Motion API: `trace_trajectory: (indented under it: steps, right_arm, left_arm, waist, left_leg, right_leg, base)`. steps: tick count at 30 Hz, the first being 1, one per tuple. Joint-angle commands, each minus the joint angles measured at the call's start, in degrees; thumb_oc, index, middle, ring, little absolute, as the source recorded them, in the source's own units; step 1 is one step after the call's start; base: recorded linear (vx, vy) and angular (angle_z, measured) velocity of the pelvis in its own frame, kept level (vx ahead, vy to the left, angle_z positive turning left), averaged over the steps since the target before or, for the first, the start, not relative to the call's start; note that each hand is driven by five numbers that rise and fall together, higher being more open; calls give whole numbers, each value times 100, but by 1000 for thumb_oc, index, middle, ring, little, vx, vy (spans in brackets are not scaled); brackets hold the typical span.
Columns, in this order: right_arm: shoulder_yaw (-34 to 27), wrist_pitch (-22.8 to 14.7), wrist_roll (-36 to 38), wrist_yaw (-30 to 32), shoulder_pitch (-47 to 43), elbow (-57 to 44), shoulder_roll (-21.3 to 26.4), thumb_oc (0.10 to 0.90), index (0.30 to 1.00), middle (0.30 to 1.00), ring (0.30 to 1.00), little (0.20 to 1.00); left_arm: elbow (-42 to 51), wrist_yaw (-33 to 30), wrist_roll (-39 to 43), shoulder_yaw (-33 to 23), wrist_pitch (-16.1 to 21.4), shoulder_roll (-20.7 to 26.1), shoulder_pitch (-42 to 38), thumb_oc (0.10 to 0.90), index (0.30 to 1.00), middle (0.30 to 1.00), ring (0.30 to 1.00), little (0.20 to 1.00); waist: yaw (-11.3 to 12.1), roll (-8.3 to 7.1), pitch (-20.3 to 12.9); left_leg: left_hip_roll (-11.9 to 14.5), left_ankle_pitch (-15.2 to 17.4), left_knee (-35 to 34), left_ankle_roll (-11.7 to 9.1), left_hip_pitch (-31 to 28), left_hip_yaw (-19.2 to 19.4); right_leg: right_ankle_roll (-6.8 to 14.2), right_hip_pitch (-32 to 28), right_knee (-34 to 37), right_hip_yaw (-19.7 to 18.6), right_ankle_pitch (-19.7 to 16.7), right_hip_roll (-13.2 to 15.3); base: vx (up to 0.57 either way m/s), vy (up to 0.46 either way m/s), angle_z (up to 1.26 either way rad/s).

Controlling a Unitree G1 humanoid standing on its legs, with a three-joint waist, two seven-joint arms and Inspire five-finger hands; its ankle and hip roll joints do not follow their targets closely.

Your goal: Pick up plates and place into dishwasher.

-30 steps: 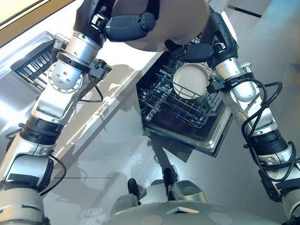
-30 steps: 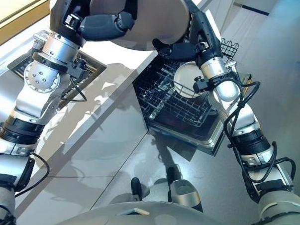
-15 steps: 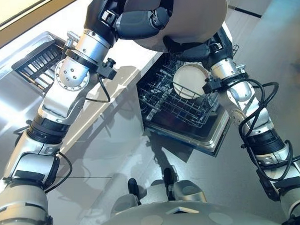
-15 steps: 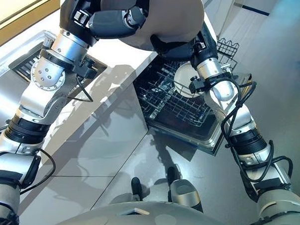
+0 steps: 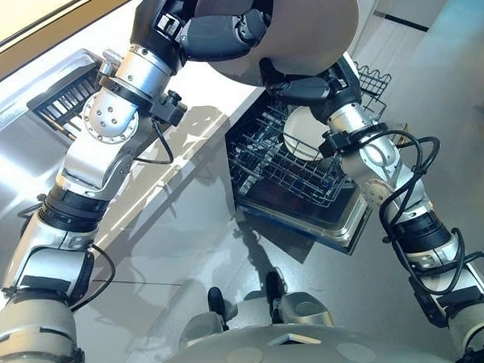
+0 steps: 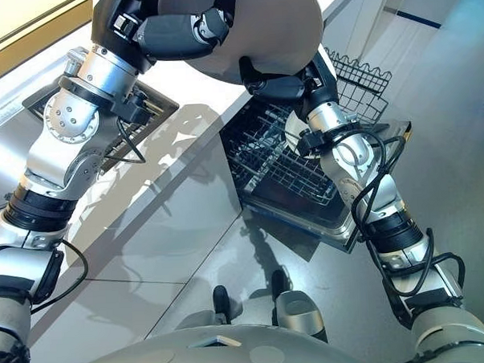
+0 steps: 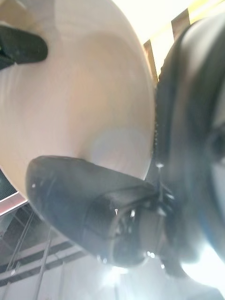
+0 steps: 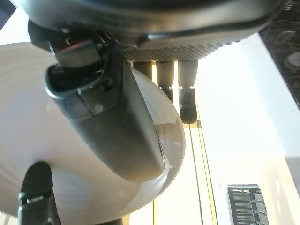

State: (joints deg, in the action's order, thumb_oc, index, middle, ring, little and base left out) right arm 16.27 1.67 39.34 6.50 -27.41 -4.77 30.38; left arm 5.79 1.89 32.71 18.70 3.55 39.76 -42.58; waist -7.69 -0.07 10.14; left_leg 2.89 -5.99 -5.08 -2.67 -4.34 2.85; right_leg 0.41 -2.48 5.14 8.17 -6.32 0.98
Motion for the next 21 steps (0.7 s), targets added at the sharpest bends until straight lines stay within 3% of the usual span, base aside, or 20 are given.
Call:
trace_trajectory:
  steps: [1, 9, 14, 16, 21]
  right_arm:
    - [-622, -1044, 385, 221, -487, -609, -491, 100, 300, 300, 300, 200]
    - [-1309, -1260, -284, 864, -276, -127, -176, 100, 300, 300, 300, 200]
    - [-1735, -1271, -804, 1212, -39, 460, 193, 100, 300, 300, 300, 200]
    - [-1979, -1112, -1152, 1297, 140, 980, 507, 100, 300, 300, 300, 200]
    - [-2241, -696, -1635, 901, 535, 2012, 1055, 100, 300, 300, 300, 200]
  left_arm:
    - [-781, -133, 182, -405, -193, -77, 635, 800, 900, 900, 900, 900]
    - [-1833, -303, -407, -1218, -549, 393, 925, 800, 900, 900, 900, 900]
    - [-2257, -333, -367, -1699, -325, 728, 1038, 800, 900, 900, 900, 900]
    - [-2455, -375, -554, -1945, -165, 925, 1112, 800, 900, 900, 900, 900]
    - [-2720, -510, -705, -2356, 151, 1394, 1347, 800, 900, 900, 900, 900]
  waist:
    - [55, -21, -1000]
    - [67, 38, -1041]
    - [72, 77, -1052]
    - [77, 95, -1060]
    - [99, 142, -1036]
  left_leg:
    - [16, 407, 131, -31, 26, 473]
    - [14, 432, 174, -29, 18, 474]
    - [6, 480, 230, -28, 17, 459]
    - [7, 496, 221, -35, -6, 425]
    - [22, 508, 197, -56, -42, 312]
  right_leg:
    - [603, -130, -530, 129, 774, -17]
    - [597, -153, -533, 124, 786, 0]
    - [581, -157, -596, 114, 839, 12]
    - [578, -156, -659, 103, 888, 10]
    - [551, -147, -810, 110, 1018, 17]
  base:
    - [29, -25, -4]
    - [33, -16, -9]
    - [44, -1, -1]
    - [78, 19, 0]
    - [85, 35, 2]
